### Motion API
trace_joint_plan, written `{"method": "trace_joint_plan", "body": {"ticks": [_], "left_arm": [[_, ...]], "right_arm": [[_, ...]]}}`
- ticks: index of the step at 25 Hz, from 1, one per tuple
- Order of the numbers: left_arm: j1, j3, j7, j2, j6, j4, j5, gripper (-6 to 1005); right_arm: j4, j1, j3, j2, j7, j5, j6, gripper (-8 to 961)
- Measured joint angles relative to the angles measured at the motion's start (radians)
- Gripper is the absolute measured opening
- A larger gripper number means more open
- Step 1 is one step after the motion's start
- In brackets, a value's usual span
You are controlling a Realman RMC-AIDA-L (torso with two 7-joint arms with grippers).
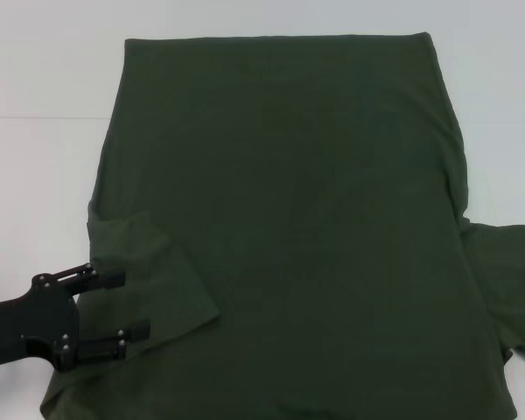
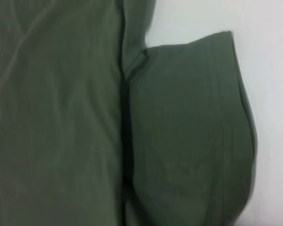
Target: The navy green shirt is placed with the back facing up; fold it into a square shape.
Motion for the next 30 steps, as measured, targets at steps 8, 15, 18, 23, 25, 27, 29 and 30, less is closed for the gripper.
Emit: {"method": "trace_joint_plan", "body": {"ticks": [8, 15, 18, 23, 25, 27, 29, 30], "left_arm": [[0.001, 0.000, 0.000, 0.000, -0.004, 0.000, -0.001, 838], [0.001, 0.000, 0.000, 0.000, -0.005, 0.000, -0.001, 839], [0.001, 0.000, 0.000, 0.000, -0.004, 0.000, -0.008, 839], [0.001, 0.000, 0.000, 0.000, -0.001, 0.000, -0.012, 839], [0.001, 0.000, 0.000, 0.000, 0.002, 0.000, -0.012, 839], [0.001, 0.000, -0.001, 0.000, 0.003, 0.000, -0.013, 839], [0.001, 0.000, -0.001, 0.001, 0.003, 0.000, -0.013, 839], [0.001, 0.000, -0.001, 0.002, 0.003, 0.000, -0.013, 839]], "right_arm": [[0.001, 0.000, -0.011, 0.000, 0.002, -0.012, -0.001, 81], [-0.008, 0.001, -0.006, -0.002, -0.001, -0.008, -0.001, 57], [-0.014, -0.001, 0.014, -0.009, -0.007, -0.002, -0.001, 56], [-0.059, -0.013, 0.061, -0.017, -0.013, 0.009, -0.004, 53], [-0.074, -0.015, 0.082, -0.022, -0.019, 0.020, -0.010, 52], [-0.092, -0.016, 0.104, -0.024, -0.022, 0.026, -0.019, 52], [-0.111, -0.016, 0.119, -0.027, -0.024, 0.031, -0.027, 52], [-0.120, -0.016, 0.124, -0.029, -0.024, 0.034, -0.028, 52]]}}
